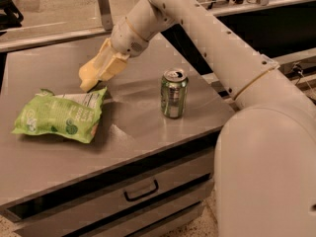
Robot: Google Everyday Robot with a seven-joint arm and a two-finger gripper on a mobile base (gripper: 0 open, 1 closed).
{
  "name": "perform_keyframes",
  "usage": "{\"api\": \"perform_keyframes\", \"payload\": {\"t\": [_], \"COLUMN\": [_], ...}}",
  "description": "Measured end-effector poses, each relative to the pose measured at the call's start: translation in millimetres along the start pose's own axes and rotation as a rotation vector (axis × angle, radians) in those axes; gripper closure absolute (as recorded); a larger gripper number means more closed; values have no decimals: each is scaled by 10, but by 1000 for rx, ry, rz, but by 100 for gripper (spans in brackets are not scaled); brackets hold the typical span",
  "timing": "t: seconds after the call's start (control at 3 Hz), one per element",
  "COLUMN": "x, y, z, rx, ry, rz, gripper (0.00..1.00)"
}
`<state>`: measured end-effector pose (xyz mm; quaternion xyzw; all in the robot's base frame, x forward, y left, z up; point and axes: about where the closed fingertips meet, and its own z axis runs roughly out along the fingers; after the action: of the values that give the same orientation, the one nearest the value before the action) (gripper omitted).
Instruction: Move sponge near green rice chip bag
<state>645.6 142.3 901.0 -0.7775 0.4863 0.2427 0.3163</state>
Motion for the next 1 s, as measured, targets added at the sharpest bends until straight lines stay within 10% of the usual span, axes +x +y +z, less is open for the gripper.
{"api": "perform_keyframes", "payload": {"t": [1.0], "x": [-149], "y": [213], "z": [109], "rx": [-59], "ry": [22], "rz": [-57], "gripper": [0]}}
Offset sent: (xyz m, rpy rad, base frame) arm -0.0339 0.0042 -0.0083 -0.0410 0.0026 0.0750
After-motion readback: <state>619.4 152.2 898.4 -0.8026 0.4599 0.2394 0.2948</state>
